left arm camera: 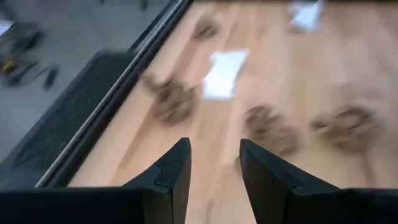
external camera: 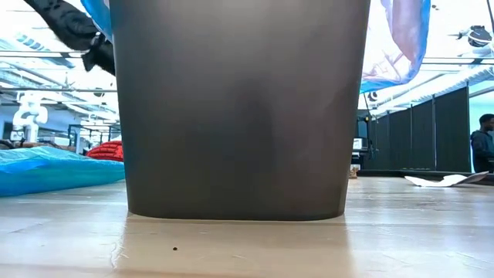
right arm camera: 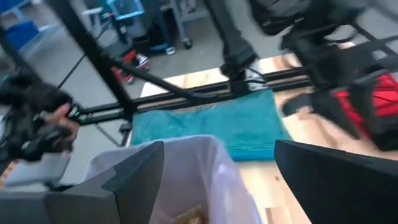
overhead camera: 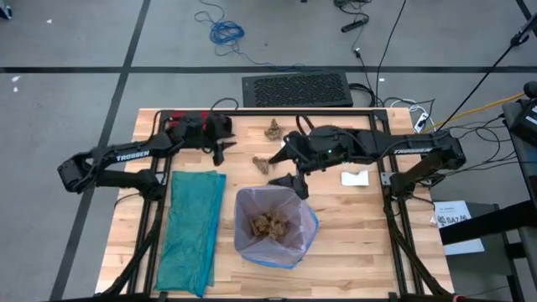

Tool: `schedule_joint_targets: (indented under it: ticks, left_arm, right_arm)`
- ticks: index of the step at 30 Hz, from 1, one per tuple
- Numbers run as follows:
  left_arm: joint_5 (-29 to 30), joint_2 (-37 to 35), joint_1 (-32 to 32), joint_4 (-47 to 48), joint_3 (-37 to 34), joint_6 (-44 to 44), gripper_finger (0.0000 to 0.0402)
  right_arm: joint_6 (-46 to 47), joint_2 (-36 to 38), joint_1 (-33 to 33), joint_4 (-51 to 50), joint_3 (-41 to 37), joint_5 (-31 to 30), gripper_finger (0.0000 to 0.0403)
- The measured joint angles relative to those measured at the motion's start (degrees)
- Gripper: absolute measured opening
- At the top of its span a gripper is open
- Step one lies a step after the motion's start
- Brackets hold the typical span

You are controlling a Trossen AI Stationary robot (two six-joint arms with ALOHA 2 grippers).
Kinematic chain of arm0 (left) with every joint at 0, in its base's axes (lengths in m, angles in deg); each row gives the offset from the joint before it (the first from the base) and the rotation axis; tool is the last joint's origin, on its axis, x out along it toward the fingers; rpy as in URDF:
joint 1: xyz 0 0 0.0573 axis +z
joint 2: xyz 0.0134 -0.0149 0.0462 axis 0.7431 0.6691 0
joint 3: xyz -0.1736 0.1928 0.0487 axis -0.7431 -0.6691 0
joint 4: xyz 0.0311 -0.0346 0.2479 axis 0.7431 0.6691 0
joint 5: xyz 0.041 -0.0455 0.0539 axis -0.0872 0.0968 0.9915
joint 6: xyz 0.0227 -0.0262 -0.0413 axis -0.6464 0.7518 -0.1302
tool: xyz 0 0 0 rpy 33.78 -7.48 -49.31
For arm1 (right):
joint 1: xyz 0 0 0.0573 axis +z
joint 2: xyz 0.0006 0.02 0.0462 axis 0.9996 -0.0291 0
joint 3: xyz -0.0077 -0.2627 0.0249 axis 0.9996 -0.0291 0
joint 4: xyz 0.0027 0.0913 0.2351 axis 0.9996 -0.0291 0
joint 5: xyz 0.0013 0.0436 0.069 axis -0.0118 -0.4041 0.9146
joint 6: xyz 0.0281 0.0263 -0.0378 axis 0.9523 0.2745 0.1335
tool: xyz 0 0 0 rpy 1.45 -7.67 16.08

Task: Place trash/remove bag and relplace
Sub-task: Put the brown napkin into the black trash bin

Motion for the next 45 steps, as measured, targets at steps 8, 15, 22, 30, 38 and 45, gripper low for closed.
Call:
schedule_joint_targets:
  ticks: [8,15,22,30,38,45]
  left_arm:
    - [-1.0,5.3,-1.8,-5.3,-2.2,-1.7,0.0135]
    - [-1.2,16.2,-3.9,-13.7,-1.8,-2.2,0.0135]
    - [-1.9,24.1,-6.6,-14.3,2.2,-3.6,0.0135]
    - [-3.7,31.9,-9.1,-14.9,6.2,-5.0,0.0135]
    - [-3.4,38.4,-9.4,-17.2,8.7,-3.9,0.0135]
    - [-0.5,43.1,-9.5,-18.2,10.9,-0.1,0.0116]
  right_arm:
    - [1.2,0.0,-2.1,0.9,0.3,-1.3,0.0298]
    - [0.6,0.0,-3.2,1.0,0.3,-1.5,0.0298]
    - [-0.4,0.0,-3.4,0.4,0.3,-1.5,0.0298]
    - [-0.9,0.0,-5.5,-11.0,0.2,-9.4,0.0297]
    - [-3.1,0.0,-8.9,-13.4,0.2,-9.4,0.0297]
    - [-6.5,0.0,-14.8,-20.9,0.2,-14.1,0.0297]
